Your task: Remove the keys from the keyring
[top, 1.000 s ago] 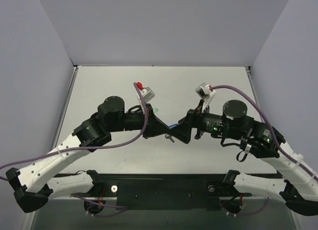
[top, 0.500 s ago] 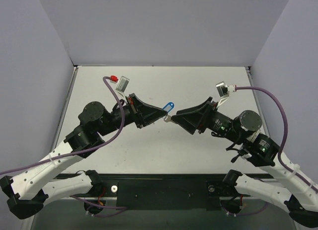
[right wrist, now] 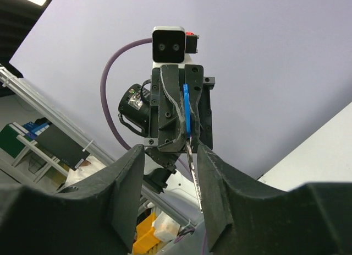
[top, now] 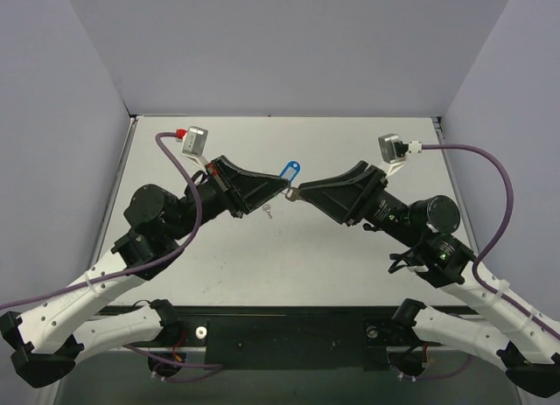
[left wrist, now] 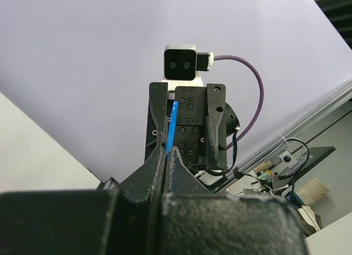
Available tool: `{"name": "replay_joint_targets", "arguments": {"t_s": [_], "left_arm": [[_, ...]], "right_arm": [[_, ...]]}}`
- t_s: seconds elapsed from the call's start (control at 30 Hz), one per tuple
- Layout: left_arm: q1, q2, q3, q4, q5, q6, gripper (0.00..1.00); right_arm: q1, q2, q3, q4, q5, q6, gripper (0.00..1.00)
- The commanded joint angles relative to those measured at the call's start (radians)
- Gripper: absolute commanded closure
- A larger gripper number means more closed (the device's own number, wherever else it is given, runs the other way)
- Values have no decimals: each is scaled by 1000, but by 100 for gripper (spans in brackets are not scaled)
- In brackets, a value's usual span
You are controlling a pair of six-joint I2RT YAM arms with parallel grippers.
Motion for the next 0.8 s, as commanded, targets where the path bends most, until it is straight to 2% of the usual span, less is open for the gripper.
{"name": "replay_joint_targets", "arguments": {"t_s": [0.0, 0.77], "left_arm": [[1, 1, -2, 101, -20, -29, 100], [-8, 9, -14, 136, -10, -35, 100]], "right_arm": [[-1, 13, 3, 137, -23, 30, 65], [-1, 70, 11, 121, -9, 24, 79]]}}
